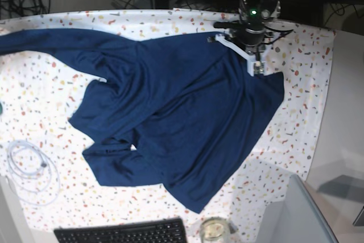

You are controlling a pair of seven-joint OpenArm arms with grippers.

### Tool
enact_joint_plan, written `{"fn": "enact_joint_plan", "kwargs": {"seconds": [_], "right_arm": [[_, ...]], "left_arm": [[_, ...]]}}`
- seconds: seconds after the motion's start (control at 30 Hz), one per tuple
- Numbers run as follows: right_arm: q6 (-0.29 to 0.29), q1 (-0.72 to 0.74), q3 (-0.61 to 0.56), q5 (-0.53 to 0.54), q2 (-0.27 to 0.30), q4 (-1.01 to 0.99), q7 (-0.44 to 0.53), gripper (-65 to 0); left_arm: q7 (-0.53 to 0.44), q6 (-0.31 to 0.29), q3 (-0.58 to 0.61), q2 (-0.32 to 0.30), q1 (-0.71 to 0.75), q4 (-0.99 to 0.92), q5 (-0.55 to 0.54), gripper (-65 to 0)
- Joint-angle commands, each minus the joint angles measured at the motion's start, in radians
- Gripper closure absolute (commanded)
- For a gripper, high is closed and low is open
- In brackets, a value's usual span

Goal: Layout the t-shirt on the table in an organized manner, then fold the t-shirt properly
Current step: 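Grasp another shirt edge with the right gripper and pull it outward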

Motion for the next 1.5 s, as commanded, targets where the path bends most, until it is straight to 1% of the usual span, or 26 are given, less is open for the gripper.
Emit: {"fn": "enact_joint_plan", "kwargs": {"seconds": [0.0, 0.07, 0.13, 0.23, 0.3, 0.47, 0.53, 0.7, 0.77, 0.8, 0.83, 0.87, 0.93, 1.0, 1.03, 1.1, 1.13, 1.2, 1.23, 1.27, 1.3, 1.33, 1.4, 1.47], "right_arm": [[0.030, 0.016, -0.019, 0.009, 0.014, 0.013, -0.016, 0.0], [0.039, 0.042, -0.076, 0.009, 0.037, 0.002, -0.073, 0.0], [0.039, 0.056, -0.186, 0.009, 0.071, -0.003, -0.123, 0.0], [0.039, 0.062, -0.355, 0.009, 0.106, 0.001, -0.139, 0.0], [0.039, 0.090, -0.458, 0.009, 0.117, 0.007, -0.143, 0.0], [0.038, 0.159, -0.685, 0.009, 0.121, 0.007, -0.145, 0.0], [0.038, 0.190, -0.799, 0.009, 0.123, 0.007, -0.143, 0.0], [0.038, 0.339, -1.135, 0.009, 0.121, 0.001, -0.145, 0.0], [0.033, 0.421, -1.262, 0.009, 0.111, -0.009, -0.145, 0.0], [0.025, 0.454, -1.306, 0.009, 0.095, -0.030, -0.145, 0.0], [-0.005, 0.486, -1.340, 0.009, 0.069, -0.059, -0.145, 0.0], [-0.057, 0.520, -1.357, 0.009, 0.036, -0.104, -0.145, 0.0], [-0.162, 0.572, -1.366, 0.009, -0.012, -0.216, -0.145, -0.2], [-0.231, 0.619, -1.369, 0.009, -0.052, -0.312, -0.145, -1.8], [-0.252, 0.642, -1.383, 0.009, -0.064, -0.355, -0.151, -6.0], [-0.257, 0.679, -1.428, 0.009, -0.044, -0.389, -0.198, -21.2], [-0.257, 0.687, -1.446, 0.009, -0.024, -0.386, -0.229, -30.8], [-0.260, 0.678, -1.461, 0.010, 0.013, -0.339, -0.257, -46.8], [-0.261, 0.658, -1.454, 0.010, 0.039, -0.312, -0.257, -52.2], [-0.261, 0.630, -1.431, 0.010, 0.066, -0.277, -0.254, -55.7], [-0.264, 0.595, -1.382, 0.010, 0.088, -0.248, -0.252, -56.6], [-0.280, 0.564, -1.325, 0.010, 0.098, -0.237, -0.244, -55.8], [-0.358, 0.492, -1.168, 0.010, 0.102, -0.239, -0.209, -55.1], [-0.404, 0.451, -1.049, 0.010, 0.103, -0.265, -0.175, -55.2]], "left_arm": [[-0.012, 0.005, 0.008, -0.004, -0.002, 0.008, 0.009, 0.0], [-0.012, 0.005, 0.023, -0.004, -0.008, 0.002, 0.009, 0.0], [-0.012, 0.005, 0.022, -0.004, -0.006, 0.002, 0.009, 0.0], [-0.012, 0.005, 0.016, -0.006, -0.006, 0.002, 0.009, 0.0], [-0.012, 0.005, 0.014, -0.010, -0.006, 0.002, 0.009, 0.0], [-0.012, 0.005, 0.014, -0.013, -0.006, -0.019, 0.009, 0.0], [-0.012, 0.007, 0.014, -0.013, -0.013, -0.052, 0.009, 0.0], [-0.014, 0.007, 0.011, -0.020, -0.016, -0.110, 0.009, 0.0], [-0.014, 0.007, 0.011, -0.026, -0.017, -0.118, 0.009, 0.0], [-0.014, 0.007, 0.011, -0.026, -0.017, -0.119, 0.009, 0.0], [-0.014, 0.007, 0.011, -0.027, -0.017, -0.119, 0.009, 0.0], [-0.014, 0.007, 0.011, -0.033, -0.022, -0.119, 0.009, 0.0], [-0.014, 0.007, 0.013, -0.052, -0.023, -0.119, 0.009, 0.0], [-0.014, 0.007, 0.013, -0.053, -0.022, -0.119, 0.009, 0.0], [-0.014, 0.007, 0.013, -0.055, -0.020, -0.119, 0.009, 0.0], [-0.012, 0.007, 0.013, -0.055, -0.019, -0.119, 0.008, 0.0], [-0.012, 0.007, 0.013, -0.055, -0.019, -0.119, 0.008, 0.0], [-0.012, 0.007, 0.013, -0.055, -0.017, -0.121, 0.008, 0.0], [-0.012, 0.007, 0.013, -0.055, -0.017, -0.121, 0.008, 0.0], [-0.012, 0.007, 0.013, -0.055, -0.017, -0.121, 0.006, 0.0], [-0.012, 0.007, 0.013, -0.053, -0.017, -0.119, 0.002, 0.0], [-0.012, 0.007, 0.013, -0.053, -0.017, -0.118, -0.001, 0.0], [-0.012, 0.007, 0.013, -0.053, -0.017, -0.113, -0.001, 0.0], [-0.012, 0.007, 0.013, -0.053, -0.017, -0.113, -0.001, 0.0]]}}
